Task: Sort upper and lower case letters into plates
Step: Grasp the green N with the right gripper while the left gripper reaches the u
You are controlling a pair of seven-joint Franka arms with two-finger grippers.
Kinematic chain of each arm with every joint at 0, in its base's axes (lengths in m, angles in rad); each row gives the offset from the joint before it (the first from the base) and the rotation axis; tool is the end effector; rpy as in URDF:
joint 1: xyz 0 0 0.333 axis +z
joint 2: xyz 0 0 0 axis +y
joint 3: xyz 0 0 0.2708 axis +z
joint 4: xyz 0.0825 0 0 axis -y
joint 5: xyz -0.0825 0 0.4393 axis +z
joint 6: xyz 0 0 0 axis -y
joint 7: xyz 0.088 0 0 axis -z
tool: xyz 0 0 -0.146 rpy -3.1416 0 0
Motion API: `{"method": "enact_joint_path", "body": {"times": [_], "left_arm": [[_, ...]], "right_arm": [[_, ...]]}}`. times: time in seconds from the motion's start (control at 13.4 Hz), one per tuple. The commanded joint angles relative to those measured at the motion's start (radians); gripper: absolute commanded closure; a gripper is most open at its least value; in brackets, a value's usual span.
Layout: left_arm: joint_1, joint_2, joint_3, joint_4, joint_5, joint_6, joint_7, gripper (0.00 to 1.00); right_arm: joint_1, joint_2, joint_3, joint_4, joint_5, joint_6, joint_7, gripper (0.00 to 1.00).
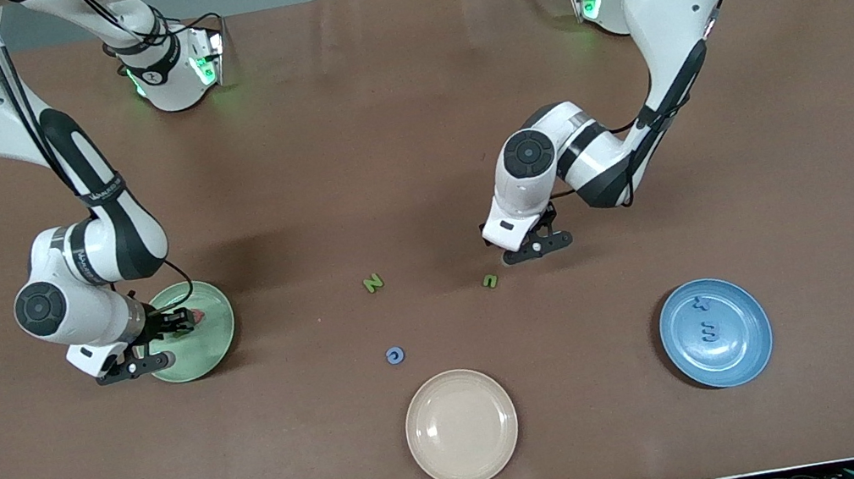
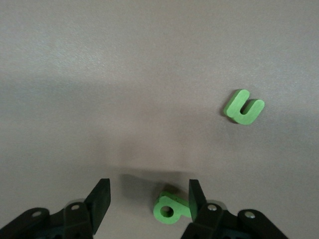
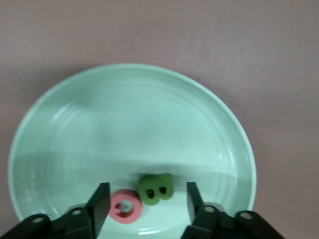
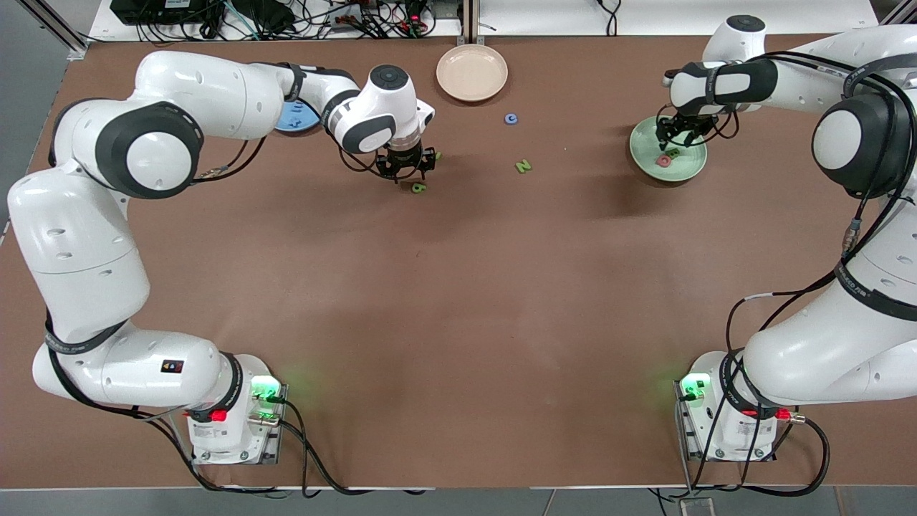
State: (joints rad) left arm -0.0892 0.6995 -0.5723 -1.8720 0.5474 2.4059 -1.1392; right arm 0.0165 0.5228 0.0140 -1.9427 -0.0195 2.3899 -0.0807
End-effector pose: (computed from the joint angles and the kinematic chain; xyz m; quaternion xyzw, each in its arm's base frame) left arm 0.5016 -0.3991 0.0695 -0.9965 -0.0830 0.0014 0.0014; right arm 0.6224 0.0189 0.0832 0.9974 0.0621 -0.0378 0.0019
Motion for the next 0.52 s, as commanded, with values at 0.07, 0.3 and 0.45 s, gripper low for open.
{"method": "enact_joint_path", "body": {"times": [0.07, 0.3, 0.45], "left_arm": [[-0.012, 0.002, 0.002, 0.002, 0.025, 0.021, -0.069, 0.31], [-0.014, 0.014, 0.002, -0.003, 0.025, 0.047, -0.071, 0.34], [-0.014, 0.020, 0.002, -0.006, 0.025, 0.059, -0.073, 0.35]], "right_arm": [[0.118, -0.032, 0.015, -0.012, -0.002, 0.009, 0.262, 0.00], [0.265, -0.015, 0.015, 0.043, 0.000, 0.015, 0.552, 0.00], [0.347, 0.040, 0.015, 0.112, -0.002, 0.015, 0.727, 0.00]]}}
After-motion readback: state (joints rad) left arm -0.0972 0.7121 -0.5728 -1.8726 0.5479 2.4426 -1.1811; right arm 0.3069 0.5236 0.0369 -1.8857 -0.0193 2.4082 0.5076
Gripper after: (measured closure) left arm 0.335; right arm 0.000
